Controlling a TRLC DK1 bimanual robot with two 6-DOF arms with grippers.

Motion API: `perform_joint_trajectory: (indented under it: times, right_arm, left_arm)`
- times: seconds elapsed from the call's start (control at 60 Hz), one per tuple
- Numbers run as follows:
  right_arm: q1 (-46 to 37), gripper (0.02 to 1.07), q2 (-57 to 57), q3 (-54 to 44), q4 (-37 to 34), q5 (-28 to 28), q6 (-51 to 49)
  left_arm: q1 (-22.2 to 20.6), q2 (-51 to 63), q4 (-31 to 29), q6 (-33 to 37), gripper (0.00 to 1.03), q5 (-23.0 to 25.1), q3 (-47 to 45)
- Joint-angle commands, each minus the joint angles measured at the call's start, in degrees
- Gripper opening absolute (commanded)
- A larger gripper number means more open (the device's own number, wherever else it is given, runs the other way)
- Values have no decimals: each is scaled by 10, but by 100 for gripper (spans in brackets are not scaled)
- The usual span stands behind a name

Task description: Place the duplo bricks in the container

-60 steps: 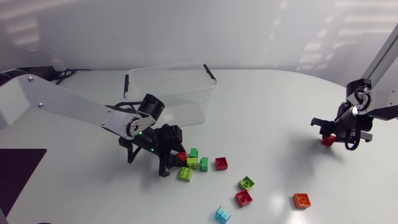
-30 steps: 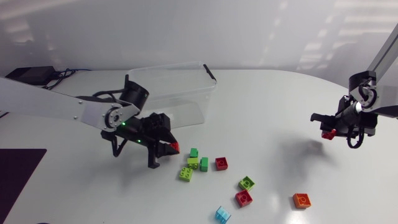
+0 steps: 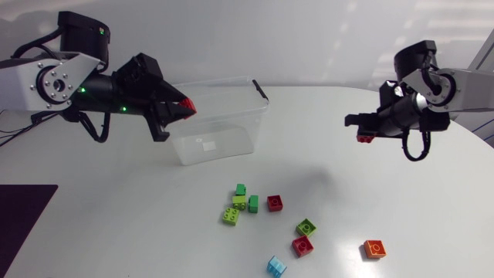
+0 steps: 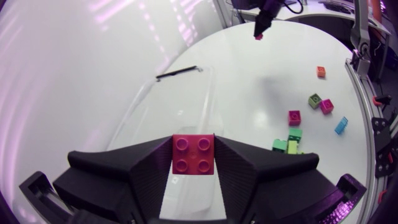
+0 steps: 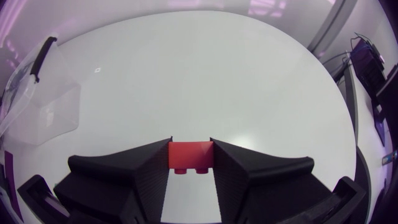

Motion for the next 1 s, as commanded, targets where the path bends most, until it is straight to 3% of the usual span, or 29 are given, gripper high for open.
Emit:
perform_joint_trajectory:
  times: [0.0,0.3,0.35,0.417,0.517,0.767,0.983]
  right_arm:
    - [34,17,-2,30,-9,0,15]
    - [117,17,44,119,-18,-3,-1]
    - [127,17,52,135,-18,-4,-3]
    - [142,17,63,157,-22,-7,-7]
    - [162,17,78,188,-26,-11,-10]
    - [207,18,126,263,-33,-24,-19]
    - [242,20,188,344,-40,-34,-32]
  left_arm:
    - [15,40,33,-44,41,1,23]
    - [24,163,161,-139,45,-90,96]
    - [24,183,171,-147,54,-106,110]
    - [23,207,185,-159,77,-130,124]
    - [23,215,204,-181,98,-148,127]
    - [7,96,194,-203,98,-151,48]
    - [-4,-27,117,-176,98,-79,-50]
